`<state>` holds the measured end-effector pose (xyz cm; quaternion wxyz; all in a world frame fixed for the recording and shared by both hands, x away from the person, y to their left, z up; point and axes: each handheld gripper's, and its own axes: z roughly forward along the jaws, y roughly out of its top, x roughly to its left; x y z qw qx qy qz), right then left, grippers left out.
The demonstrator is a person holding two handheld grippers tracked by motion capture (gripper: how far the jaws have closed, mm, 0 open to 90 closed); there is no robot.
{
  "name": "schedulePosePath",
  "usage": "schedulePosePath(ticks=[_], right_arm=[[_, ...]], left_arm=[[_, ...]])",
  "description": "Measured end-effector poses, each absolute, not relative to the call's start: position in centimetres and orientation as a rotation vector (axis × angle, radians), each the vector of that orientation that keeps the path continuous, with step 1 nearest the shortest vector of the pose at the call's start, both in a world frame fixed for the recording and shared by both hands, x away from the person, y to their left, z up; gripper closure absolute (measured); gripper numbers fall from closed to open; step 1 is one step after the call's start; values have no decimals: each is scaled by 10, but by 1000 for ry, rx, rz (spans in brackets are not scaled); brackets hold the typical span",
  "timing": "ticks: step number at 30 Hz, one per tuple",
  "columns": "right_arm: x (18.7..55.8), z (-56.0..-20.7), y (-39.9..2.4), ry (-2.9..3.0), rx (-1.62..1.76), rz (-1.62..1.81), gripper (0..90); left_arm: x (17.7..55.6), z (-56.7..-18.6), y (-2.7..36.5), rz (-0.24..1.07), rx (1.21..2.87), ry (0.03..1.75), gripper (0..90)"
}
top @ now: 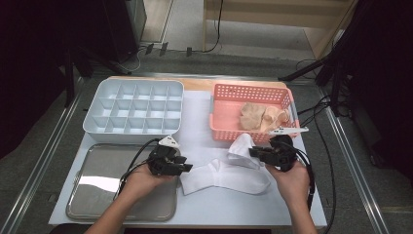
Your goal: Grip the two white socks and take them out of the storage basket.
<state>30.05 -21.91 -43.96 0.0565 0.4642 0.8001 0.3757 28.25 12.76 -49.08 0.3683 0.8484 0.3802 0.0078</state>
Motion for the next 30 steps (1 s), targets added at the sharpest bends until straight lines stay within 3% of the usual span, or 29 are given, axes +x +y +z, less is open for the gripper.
schedulePosePath(ticks=[11, 20, 25, 30], right_arm=[[318, -458, -180, 2545, 1330, 1112, 822], [330, -486, -187, 2577, 1398, 1015, 769], [326, -478, -189, 2553, 1377, 1034, 701], [320, -461, -178, 2538, 1313, 1081, 688]], left_arm=[[278, -491, 131, 33, 2185, 980, 590], [278, -493, 130, 32, 2197, 984, 586], [278, -492, 131, 36, 2188, 987, 586], [277, -491, 132, 38, 2186, 989, 585]])
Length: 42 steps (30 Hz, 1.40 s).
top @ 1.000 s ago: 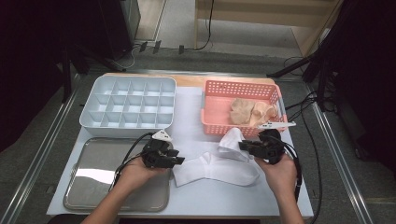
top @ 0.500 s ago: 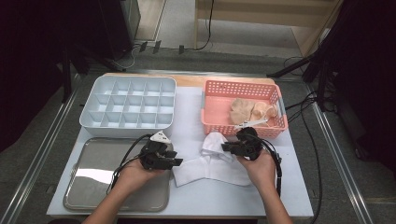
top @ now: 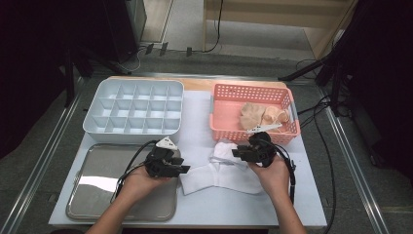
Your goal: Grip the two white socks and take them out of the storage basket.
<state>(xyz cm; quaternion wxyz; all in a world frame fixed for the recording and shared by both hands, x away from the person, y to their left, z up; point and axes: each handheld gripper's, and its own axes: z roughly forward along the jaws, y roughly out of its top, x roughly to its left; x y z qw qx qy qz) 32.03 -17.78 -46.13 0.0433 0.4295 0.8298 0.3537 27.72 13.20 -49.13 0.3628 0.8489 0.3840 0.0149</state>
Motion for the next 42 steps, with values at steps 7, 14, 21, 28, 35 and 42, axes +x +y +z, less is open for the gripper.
schedulePosePath(ticks=[7, 14, 21, 28, 35, 42], right_arm=[[323, -464, -151, 2586, 1248, 1073, 652], [332, -478, -123, 2646, 1186, 1014, 559], [340, -497, -109, 2673, 1182, 884, 542], [338, -504, -105, 2624, 1139, 845, 649], [340, -504, -109, 2596, 1197, 858, 840], [341, -479, -116, 2587, 1246, 978, 847]], left_arm=[[274, -491, 132, 38, 2186, 988, 582], [272, -491, 135, 37, 2175, 1002, 579], [270, -491, 138, 37, 2173, 1016, 578], [268, -493, 141, 40, 2170, 1031, 577], [267, -493, 142, 45, 2177, 1031, 577], [270, -493, 144, 47, 2164, 1040, 578]])
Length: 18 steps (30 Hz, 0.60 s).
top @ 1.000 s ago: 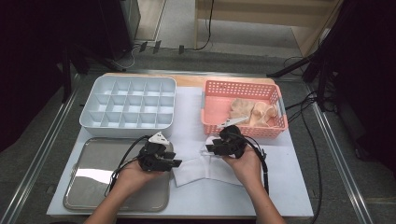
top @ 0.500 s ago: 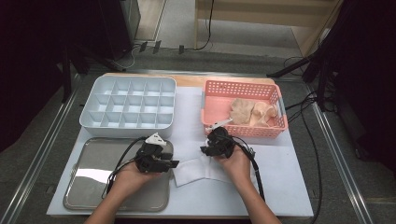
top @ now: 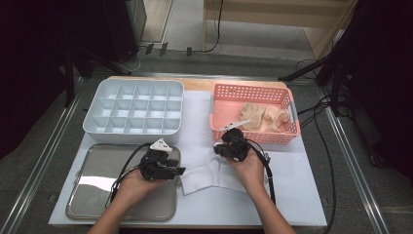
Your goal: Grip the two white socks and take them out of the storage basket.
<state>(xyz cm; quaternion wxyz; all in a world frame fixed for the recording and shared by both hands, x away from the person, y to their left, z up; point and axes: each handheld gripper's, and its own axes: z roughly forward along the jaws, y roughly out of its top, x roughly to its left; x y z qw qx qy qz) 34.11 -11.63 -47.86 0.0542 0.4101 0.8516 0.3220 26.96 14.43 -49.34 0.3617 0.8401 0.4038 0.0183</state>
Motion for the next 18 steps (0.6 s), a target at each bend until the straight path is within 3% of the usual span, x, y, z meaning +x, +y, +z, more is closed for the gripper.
schedulePosePath(ticks=[12, 18], right_arm=[[323, -420, -112, 2517, 1125, 1301, 846], [322, -429, -123, 2509, 1144, 1255, 844]], left_arm=[[270, -494, 143, 52, 2155, 1043, 578], [270, -493, 142, 51, 2147, 1044, 578]])
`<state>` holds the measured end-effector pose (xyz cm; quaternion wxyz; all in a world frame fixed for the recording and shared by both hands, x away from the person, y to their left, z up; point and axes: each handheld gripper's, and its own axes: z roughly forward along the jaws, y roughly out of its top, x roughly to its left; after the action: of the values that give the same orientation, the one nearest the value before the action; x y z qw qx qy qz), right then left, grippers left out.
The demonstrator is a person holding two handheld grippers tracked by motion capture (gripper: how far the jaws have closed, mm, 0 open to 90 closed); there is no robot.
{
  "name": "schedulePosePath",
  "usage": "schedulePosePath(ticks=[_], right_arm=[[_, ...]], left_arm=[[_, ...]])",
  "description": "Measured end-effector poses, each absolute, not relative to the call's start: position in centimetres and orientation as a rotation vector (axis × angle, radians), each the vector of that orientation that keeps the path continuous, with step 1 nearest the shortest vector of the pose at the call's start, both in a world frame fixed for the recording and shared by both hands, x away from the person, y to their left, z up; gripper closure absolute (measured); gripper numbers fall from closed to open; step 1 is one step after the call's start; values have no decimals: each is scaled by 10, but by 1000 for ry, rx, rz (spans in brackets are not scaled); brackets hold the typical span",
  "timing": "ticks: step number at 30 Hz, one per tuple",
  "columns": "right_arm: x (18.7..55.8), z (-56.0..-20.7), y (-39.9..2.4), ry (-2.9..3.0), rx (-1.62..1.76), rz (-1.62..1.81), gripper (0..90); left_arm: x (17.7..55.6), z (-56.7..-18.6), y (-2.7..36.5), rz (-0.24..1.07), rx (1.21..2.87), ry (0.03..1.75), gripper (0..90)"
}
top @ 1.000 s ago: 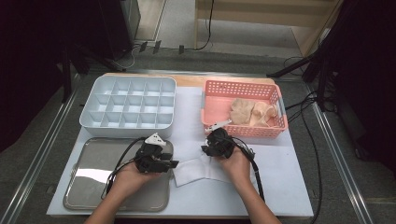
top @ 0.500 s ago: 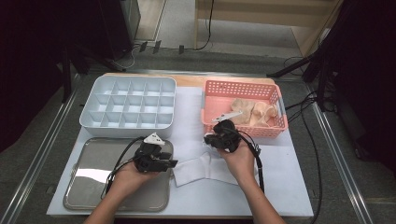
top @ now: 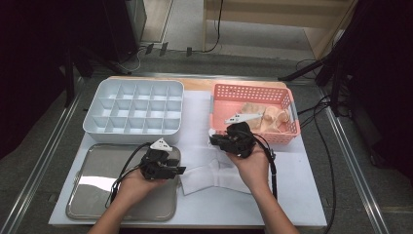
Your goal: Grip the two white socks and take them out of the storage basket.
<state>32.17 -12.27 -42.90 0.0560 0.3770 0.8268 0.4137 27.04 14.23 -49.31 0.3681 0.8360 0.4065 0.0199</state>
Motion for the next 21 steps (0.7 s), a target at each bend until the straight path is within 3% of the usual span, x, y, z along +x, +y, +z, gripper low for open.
schedulePosePath(ticks=[21], right_arm=[[312, -445, -205, 2370, 1397, 1148, 839]], left_arm=[[278, -490, 128, 25, 2169, 978, 578]])
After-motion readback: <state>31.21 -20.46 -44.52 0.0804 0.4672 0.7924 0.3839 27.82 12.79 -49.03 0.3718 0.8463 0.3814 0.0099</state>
